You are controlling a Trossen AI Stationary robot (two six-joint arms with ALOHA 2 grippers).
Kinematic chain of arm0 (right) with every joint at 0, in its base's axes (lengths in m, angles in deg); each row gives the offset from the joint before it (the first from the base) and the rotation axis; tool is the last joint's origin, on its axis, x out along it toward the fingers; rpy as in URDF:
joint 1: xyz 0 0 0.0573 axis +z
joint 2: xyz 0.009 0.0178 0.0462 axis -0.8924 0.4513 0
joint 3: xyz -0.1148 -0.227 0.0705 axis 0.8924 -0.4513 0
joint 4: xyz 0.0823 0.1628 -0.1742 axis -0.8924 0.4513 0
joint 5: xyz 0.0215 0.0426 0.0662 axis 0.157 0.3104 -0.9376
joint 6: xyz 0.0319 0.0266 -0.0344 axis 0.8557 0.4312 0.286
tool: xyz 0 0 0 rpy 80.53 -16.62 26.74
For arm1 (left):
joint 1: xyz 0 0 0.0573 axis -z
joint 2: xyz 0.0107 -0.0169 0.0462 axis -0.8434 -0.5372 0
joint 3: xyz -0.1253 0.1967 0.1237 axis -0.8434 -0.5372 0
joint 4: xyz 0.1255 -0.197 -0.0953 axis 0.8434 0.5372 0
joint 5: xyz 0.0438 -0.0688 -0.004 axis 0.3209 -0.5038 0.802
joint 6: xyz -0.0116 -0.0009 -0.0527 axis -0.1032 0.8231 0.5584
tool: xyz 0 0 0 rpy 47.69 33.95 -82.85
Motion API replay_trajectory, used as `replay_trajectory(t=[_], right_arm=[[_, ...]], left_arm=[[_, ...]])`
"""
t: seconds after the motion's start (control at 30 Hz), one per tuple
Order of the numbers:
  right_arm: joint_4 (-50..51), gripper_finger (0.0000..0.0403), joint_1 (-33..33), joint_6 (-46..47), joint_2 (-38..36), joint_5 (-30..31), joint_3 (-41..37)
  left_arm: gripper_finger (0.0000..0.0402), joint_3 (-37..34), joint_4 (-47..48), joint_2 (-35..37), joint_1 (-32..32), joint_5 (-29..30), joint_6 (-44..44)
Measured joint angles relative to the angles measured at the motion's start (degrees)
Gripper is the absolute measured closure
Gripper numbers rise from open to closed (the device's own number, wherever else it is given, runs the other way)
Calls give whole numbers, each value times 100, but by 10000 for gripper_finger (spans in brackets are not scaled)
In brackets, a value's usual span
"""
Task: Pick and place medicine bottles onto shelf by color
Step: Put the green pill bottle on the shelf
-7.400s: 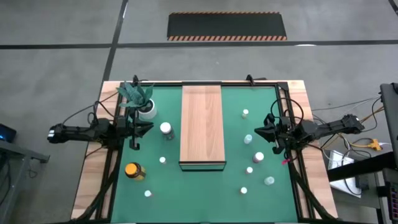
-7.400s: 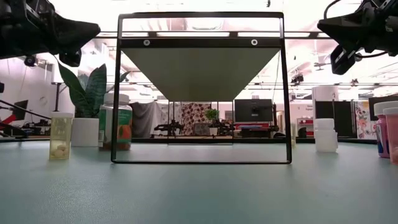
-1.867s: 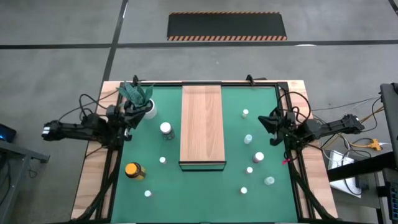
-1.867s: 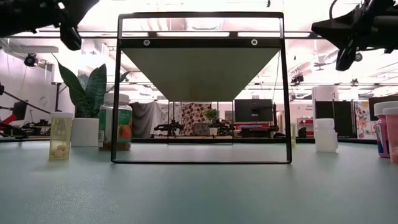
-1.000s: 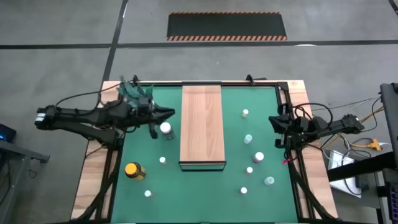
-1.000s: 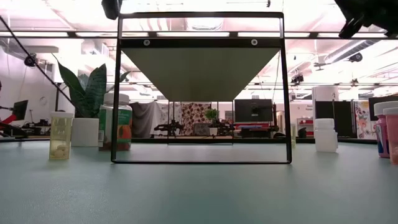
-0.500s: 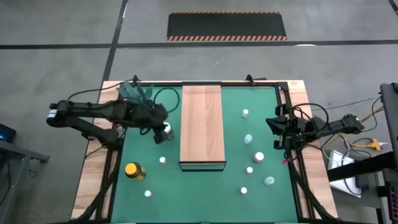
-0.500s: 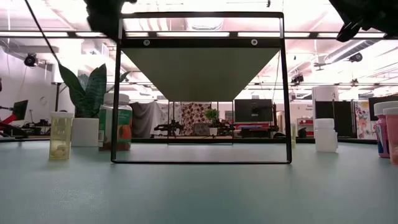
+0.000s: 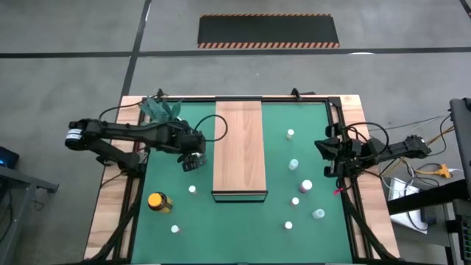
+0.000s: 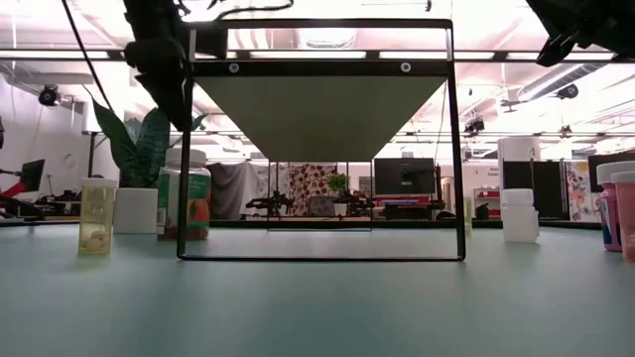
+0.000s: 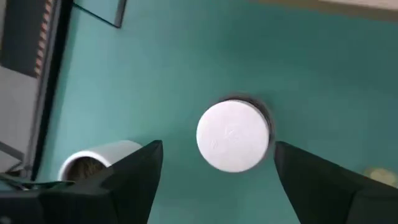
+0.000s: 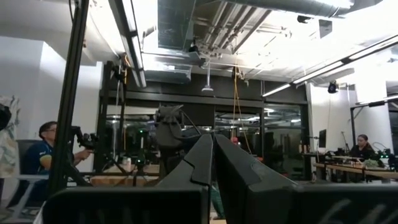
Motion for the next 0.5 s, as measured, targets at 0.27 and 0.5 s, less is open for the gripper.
replay_trajectory(t=[0.27,0.5], right_arm=[[50,394,0,-8,0,2,0],[97,394,-1,-6,2,4,0]], left_arm=[[121,-519,-617,247,-311,-600,-131],[121,-757,-861,225,-421,-738,-159]])
